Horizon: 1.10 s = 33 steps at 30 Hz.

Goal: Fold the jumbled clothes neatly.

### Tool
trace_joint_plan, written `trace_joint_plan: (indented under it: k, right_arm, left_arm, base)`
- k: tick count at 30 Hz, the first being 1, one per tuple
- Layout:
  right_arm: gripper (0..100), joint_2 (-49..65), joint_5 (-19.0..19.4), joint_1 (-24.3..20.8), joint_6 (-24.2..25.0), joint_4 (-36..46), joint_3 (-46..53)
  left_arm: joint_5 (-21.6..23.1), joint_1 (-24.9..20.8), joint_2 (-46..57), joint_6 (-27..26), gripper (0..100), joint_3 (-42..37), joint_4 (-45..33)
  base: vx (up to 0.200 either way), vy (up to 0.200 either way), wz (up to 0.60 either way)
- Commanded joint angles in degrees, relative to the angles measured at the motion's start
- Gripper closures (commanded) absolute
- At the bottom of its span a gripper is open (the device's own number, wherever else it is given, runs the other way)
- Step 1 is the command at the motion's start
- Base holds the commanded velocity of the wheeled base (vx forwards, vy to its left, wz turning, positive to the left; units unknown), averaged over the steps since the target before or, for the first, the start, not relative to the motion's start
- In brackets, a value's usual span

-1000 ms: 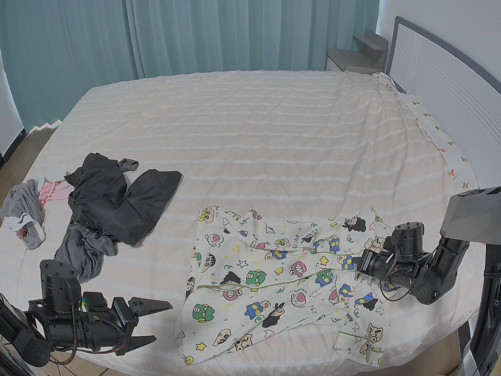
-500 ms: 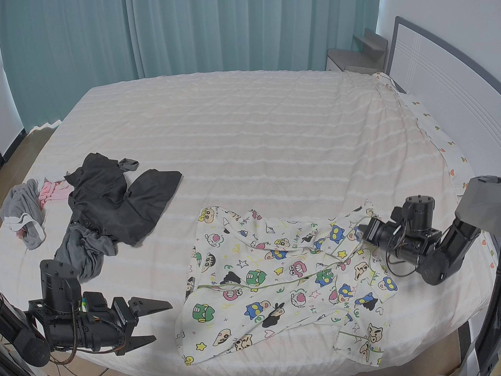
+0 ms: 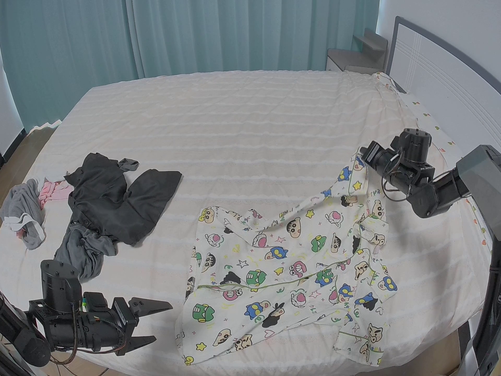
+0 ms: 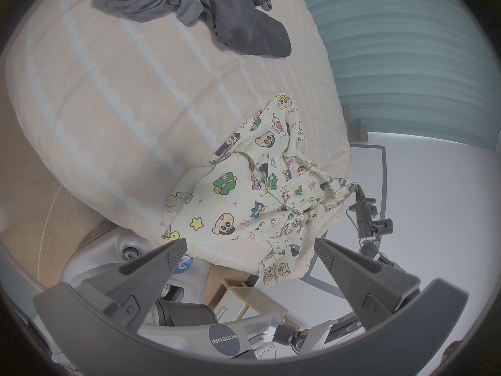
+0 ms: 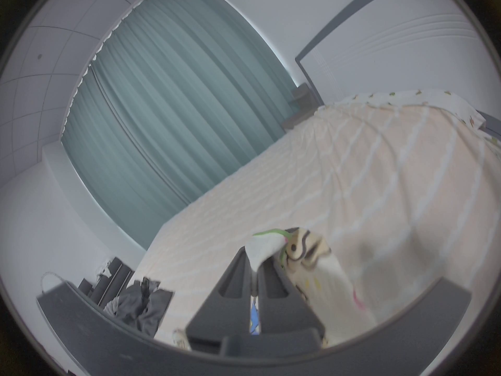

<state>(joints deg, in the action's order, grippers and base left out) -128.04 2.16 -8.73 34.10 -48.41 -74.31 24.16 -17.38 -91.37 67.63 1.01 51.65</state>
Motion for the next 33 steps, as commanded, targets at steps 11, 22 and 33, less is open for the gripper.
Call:
trace_joint_plan:
  k: [11,22,33]
  right_arm:
    - [100,-24.1,-7.3,3.7,0.4,8.9,-40.3]
    - [0,-22.4,-7.4,5.1,-1.2,13.6,-40.2]
    - [0,-5.8,1.2,12.2,-1.3,14.2,-9.0]
  left_arm:
    - [-0.1,0.1,-0.3,0.0,0,-0.7,0.0]
    - [-0.1,0.1,-0.3,0.0,0,-0.7,0.0]
    - [-0.1,0.1,-0.3,0.0,0,-0.7,0.0]
  base:
    - [0.0,0.0,0.0]
    - [0.0,0.0,0.0]
    - [0.0,0.0,0.0]
